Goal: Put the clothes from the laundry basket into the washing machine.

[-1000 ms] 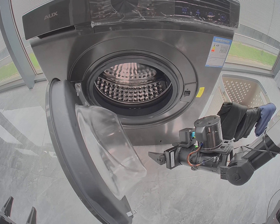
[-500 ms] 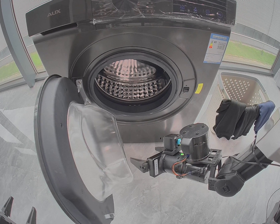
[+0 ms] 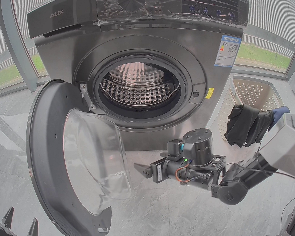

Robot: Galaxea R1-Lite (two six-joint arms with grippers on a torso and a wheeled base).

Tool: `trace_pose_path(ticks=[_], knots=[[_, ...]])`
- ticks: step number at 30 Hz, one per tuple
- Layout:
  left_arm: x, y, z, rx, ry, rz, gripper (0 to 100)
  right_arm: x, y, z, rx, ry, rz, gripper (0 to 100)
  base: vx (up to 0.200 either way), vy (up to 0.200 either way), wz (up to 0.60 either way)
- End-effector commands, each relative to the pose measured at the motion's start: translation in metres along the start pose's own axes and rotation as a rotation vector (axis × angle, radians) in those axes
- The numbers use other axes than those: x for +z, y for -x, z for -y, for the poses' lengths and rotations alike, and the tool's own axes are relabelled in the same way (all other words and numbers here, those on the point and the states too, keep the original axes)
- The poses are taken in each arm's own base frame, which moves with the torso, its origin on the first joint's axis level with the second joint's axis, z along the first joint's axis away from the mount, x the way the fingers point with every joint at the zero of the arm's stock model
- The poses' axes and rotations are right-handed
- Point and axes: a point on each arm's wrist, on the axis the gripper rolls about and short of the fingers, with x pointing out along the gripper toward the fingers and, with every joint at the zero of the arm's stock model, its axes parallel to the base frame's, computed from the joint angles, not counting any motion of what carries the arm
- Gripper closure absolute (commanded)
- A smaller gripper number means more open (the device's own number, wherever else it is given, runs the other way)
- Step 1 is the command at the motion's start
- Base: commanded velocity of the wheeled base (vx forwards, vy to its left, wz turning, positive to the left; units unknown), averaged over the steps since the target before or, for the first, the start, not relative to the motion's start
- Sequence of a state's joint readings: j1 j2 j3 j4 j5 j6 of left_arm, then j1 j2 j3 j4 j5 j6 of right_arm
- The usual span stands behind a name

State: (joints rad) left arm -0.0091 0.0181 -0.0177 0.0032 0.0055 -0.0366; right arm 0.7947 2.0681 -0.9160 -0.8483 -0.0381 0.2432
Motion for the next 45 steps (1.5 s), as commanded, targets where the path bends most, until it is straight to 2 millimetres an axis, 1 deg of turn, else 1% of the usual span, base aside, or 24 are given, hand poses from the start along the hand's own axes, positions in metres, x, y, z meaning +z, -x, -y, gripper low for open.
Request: trace_pose_path(ticks=[1, 3, 5, 8, 11, 13, 19, 24, 25, 28, 29, 30, 32, 36, 39, 45], knots=[[-0.004, -0.001, 0.0, 0.001, 0.0, -0.013, 0, -0.02, -0.018, -0.015, 0.035, 0.016, -0.046, 0, 0.0, 0.0, 0.0], [-0.004, -0.001, 0.0, 0.001, 0.0, -0.015, 0, -0.024, -0.023, -0.02, 0.044, 0.02, -0.051, 0, 0.0, 0.0, 0.0], [-0.004, -0.001, 0.0, 0.001, 0.0, -0.015, 0, -0.027, -0.027, -0.023, 0.047, 0.023, -0.055, 0, -0.2, 0.0, 0.0], [-0.004, -0.001, 0.0, 0.001, 0.0, -0.015, 0, -0.027, -0.03, -0.026, 0.055, 0.024, -0.046, 0, -0.067, 0.0, 0.0], [-0.004, -0.001, 0.0, 0.001, 0.0, -0.015, 0, -0.025, -0.032, -0.036, 0.087, 0.025, -0.011, 0, 0.0, 0.0, 0.0], [-0.004, -0.001, 0.0, 0.001, -0.001, -0.015, 0, -0.024, -0.033, -0.038, 0.094, 0.024, 0.009, 0, 0.0, 0.0, 0.0], [-0.004, -0.001, 0.0, 0.001, -0.001, -0.013, 0, -0.016, -0.033, -0.032, 0.083, 0.016, 0.036, 0, 0.0, 0.0, 0.0], [-0.004, -0.001, 0.0, 0.001, -0.001, -0.013, 0, -0.009, -0.041, -0.032, 0.086, 0.012, 0.063, 0, 0.0, 0.0, 0.0], [-0.004, -0.001, 0.0, 0.001, -0.001, -0.013, 0, -0.01, -0.042, -0.032, 0.085, 0.013, 0.062, 0, 0.0, 0.0, 0.0], [-0.004, -0.001, 0.0, 0.001, -0.001, -0.013, 0, -0.017, -0.056, -0.033, 0.088, 0.013, 0.06, 0, 0.0, 0.0, 0.0], [-0.004, -0.001, 0.0, 0.001, -0.001, -0.013, 0, -0.018, -0.056, -0.033, 0.087, 0.014, 0.058, 0, 0.0, 0.0, 0.0], [-0.004, -0.001, 0.0, 0.001, -0.001, -0.013, 0, -0.022, -0.064, -0.037, 0.095, 0.016, 0.058, 0, 0.0, 0.0, 0.0], [-0.004, -0.001, 0.0, 0.001, -0.001, -0.013, 0, -0.024, -0.068, -0.039, 0.098, 0.017, 0.06, 0, 0.0, 0.0, 0.0], [-0.004, -0.001, 0.0, 0.001, -0.001, -0.013, 0, -0.021, -0.067, -0.039, 0.099, 0.016, 0.066, 0, -0.15, 0.0, 0.0], [-0.004, -0.001, 0.0, 0.001, -0.001, -0.013, 0, -0.02, -0.066, -0.035, 0.088, 0.013, 0.067, 0, -0.2, 0.0, 0.0], [-0.004, -0.001, 0.0, 0.001, -0.001, -0.015, 0, -0.019, -0.065, -0.035, 0.088, 0.013, 0.069, 0, 0.0, 0.0, 0.0]])
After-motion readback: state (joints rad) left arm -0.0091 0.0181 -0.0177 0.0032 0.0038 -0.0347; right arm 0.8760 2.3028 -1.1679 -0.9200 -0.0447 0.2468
